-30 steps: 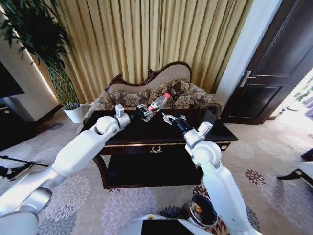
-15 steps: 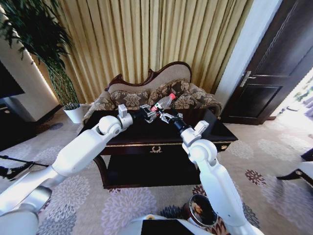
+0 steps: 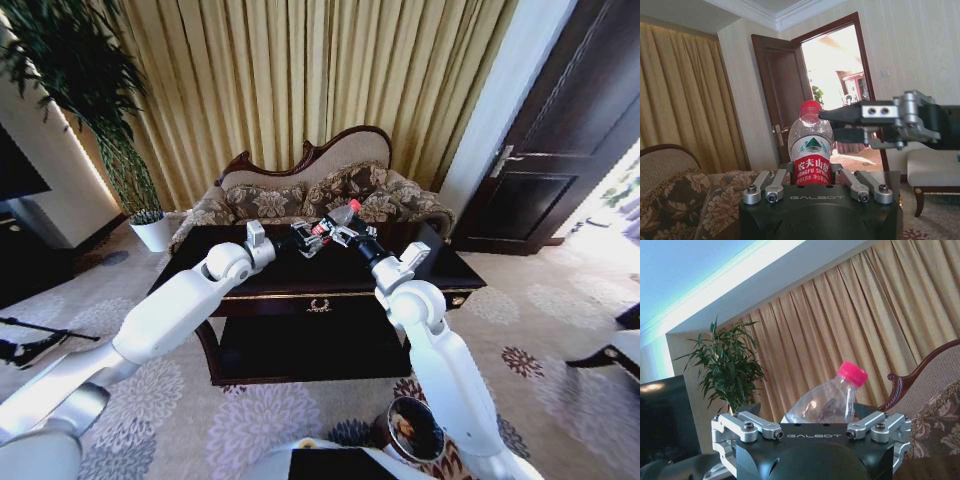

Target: Move to the front of the table and place the trash on the table into the trash bin.

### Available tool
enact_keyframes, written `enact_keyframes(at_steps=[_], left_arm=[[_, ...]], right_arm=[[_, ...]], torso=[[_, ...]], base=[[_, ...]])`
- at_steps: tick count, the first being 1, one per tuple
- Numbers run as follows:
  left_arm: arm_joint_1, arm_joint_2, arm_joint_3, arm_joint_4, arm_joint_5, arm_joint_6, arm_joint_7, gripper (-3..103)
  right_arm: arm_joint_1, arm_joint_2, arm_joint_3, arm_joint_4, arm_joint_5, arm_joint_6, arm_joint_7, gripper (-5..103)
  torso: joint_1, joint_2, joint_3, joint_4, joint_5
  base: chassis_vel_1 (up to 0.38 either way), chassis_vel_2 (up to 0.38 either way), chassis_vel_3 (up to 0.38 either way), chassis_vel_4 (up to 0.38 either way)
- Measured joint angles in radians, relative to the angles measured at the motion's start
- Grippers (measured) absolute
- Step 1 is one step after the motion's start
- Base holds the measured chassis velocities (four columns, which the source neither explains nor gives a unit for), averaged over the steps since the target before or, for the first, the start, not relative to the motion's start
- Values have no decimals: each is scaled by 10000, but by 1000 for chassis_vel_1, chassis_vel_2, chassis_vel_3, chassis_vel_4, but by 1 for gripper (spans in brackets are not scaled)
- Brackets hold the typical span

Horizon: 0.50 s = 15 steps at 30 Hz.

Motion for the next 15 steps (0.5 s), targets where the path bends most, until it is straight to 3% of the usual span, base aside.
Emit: enact_keyframes(at_steps=[15], left_arm=[[-238, -216, 183, 55, -13, -37, 21, 34]], right_arm=[[28, 168, -173, -115, -47, -34, 12, 100]], torso=[[0, 0, 0, 1, -1]], base=[[0, 0, 0, 0]])
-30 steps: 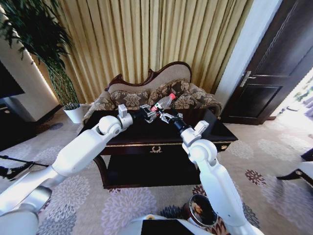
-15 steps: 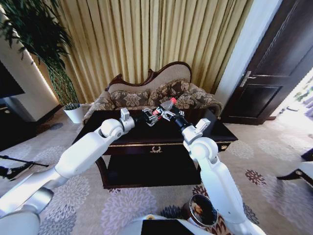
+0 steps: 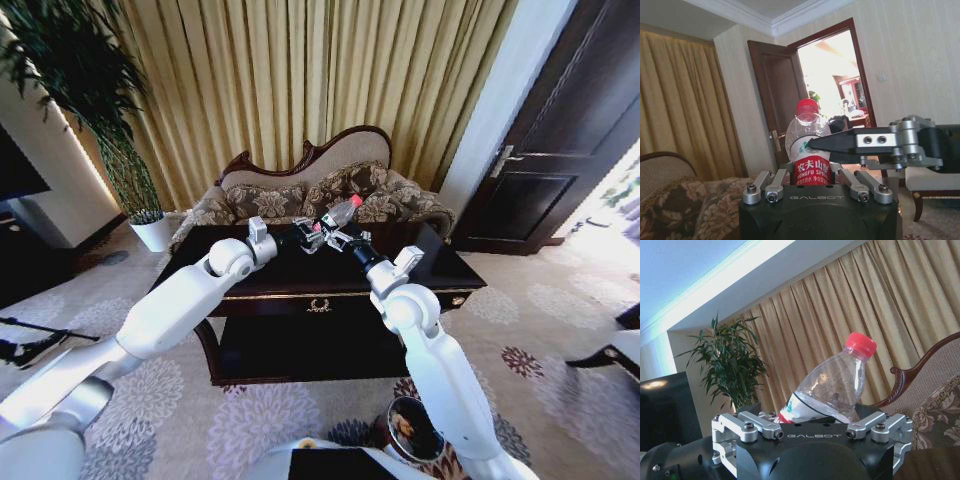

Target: Move to the front of the table and place the trash on the table into the trash bin.

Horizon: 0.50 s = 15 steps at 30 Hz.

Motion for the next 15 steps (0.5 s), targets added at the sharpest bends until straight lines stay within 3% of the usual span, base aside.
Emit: enact_keyframes(at_steps=[15], left_arm=[[38, -122, 199, 10, -13, -1, 0, 34]], right_arm=[[126, -20, 120, -146, 19, -17, -27, 100]], torso=[[0, 0, 0, 0, 1]], base=[[0, 0, 0, 0]])
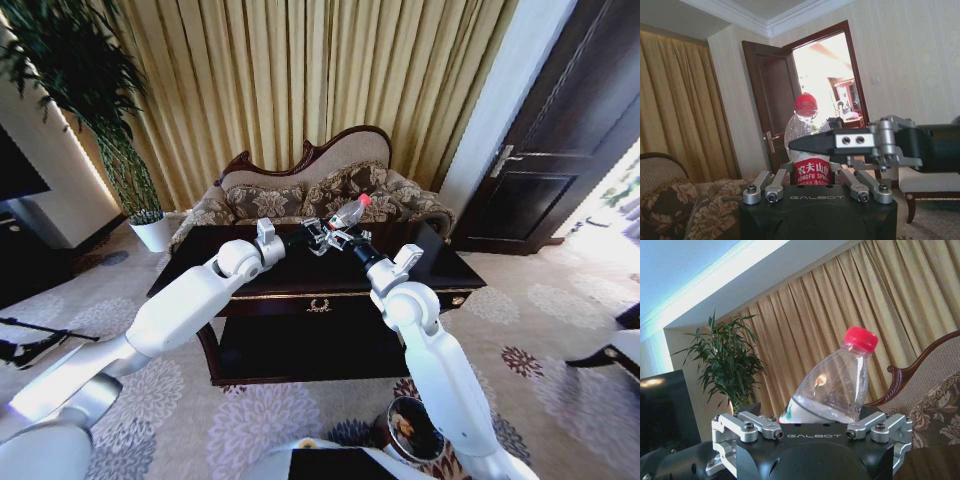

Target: Move to the front of the table and place the trash on the table into the trash bin.

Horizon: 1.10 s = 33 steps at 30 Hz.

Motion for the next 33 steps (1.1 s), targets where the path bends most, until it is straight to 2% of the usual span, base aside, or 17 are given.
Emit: enact_keyframes(at_steps=[8, 9, 11, 14, 16, 17, 19, 20, 21, 23, 27, 29, 30, 33], left_arm=[[17, 20, -2, 40, -1, 16, 49, 32], [17, 19, -7, 53, 0, 16, 49, 32], [23, 18, -15, 79, 3, 17, 48, 32], [29, 19, -18, 95, 9, 22, 44, 32], [30, 25, -30, 107, 12, 24, 40, 32], [30, 25, -30, 107, 12, 24, 40, 32], [28, 34, -32, 112, 14, 26, 36, 32], [25, 36, -31, 112, 13, 26, 36, 32], [24, 36, -31, 112, 14, 27, 31, 29], [24, 36, -29, 109, 14, 28, 21, 29], [28, 38, -24, 80, 17, 75, -51, 38], [49, 35, -21, 28, 12, 112, -250, 49], [49, 35, -21, 28, 12, 112, -250, 49], [113, 31, -66, -38, -2, 118, -335, 60]], right_arm=[[64, 17, 25, -66, 6, 4, -6, 100], [51, 17, 31, -66, 5, 6, -5, 102], [31, 13, 44, -67, -6, 15, -3, 95], [26, 2, 46, -67, -16, 22, -2, 90], [18, -17, 50, -62, -25, 30, 0, 79], [18, -17, 50, -62, -25, 30, 0, 79], [4, -35, 52, -45, -29, 35, 2, 68], [-4, -39, 52, -39, -29, 36, 3, 68], [-19, -40, 52, -36, -32, 36, 3, 61], [-38, -37, 52, -35, -41, 37, 2, 61], [-103, -5, 49, -8, -80, 43, 2, 51], [-136, 11, 45, 15, -105, 47, -6, 44], [-136, 11, 45, 15, -105, 47, -6, 44], [-156, 17, 36, 40, -105, 47, -36, 38]], torso=[[0, 0, 0, 0, 0], [0, 0, 0, 0, 0], [0, 0, 0, 0, 0], [0, 0, 0, 0, 0], [0, 0, 0, 0, 0], [0, 0, 0, 0, 0], [0, 0, 0, 0, 0], [0, 0, 0, 0, 0], [0, 0, 0, 0, 0], [0, 0, 0, 0, 0], [0, 0, 0, 0, 0], [0, 0, 0, 0, 0], [0, 0, 0, 0, 0], [0, 0, 0, -1, 0]], base=[[0, 0, 0, 0], [0, 0, 0, 0], [0, 0, 0, 0], [0, 0, 0, 0], [0, 0, 0, 0], [0, 0, 0, 0], [0, 0, 0, 0], [0, 0, 0, 0], [0, 0, 0, 0], [0, 0, 0, 0], [0, 0, 0, 0], [0, 0, 0, 0], [0, 0, 0, 0], [0, 0, 0, 0]])
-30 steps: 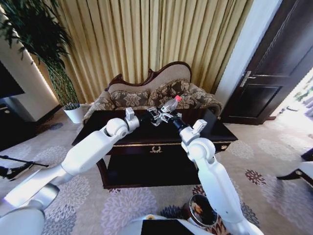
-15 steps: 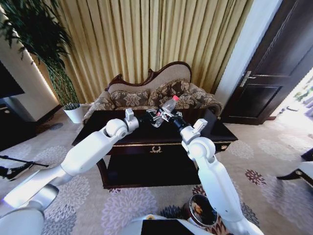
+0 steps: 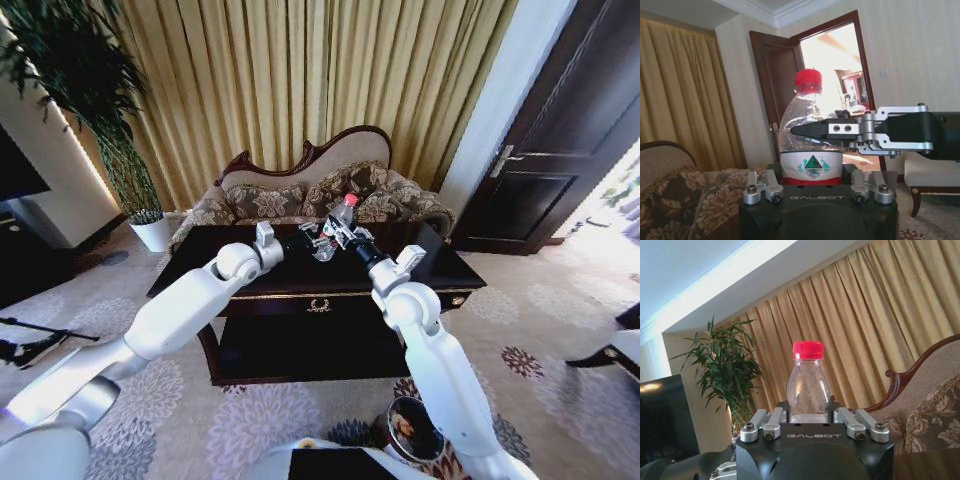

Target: Move to the front of the table and place the trash on the table into the trash bin.

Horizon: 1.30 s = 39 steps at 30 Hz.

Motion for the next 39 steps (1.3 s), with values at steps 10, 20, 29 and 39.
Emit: enact_keyframes(at_steps=[10, 20, 29, 39], left_arm=[[342, 84, -446, -227, -60, 79, -326, 97], [1646, 272, -2940, -836, -509, 486, -1925, 100], [2844, 736, -4841, -1059, -592, 1172, -4256, 100], [4641, 668, -6865, -1917, -502, 2127, -6066, 100]], right_arm=[[-104, 22, 42, 19, -21, -6, -27, 25], [-365, -136, 591, -52, -76, -7, 29, 22], [-395, -119, 908, -259, -329, 20, 164, 22], [-482, -419, 1162, -334, -434, 32, 705, 22]], torso=[[0, 0, 0, 1, 0], [0, 0, 0, 2, -2], [0, 1, -1, 2, -2], [-1, 1, -1, -1, 0]], base=[[0, 0, 0, 0], [0, 0, 0, 0], [0, 0, 0, 0], [0, 0, 0, 0]])
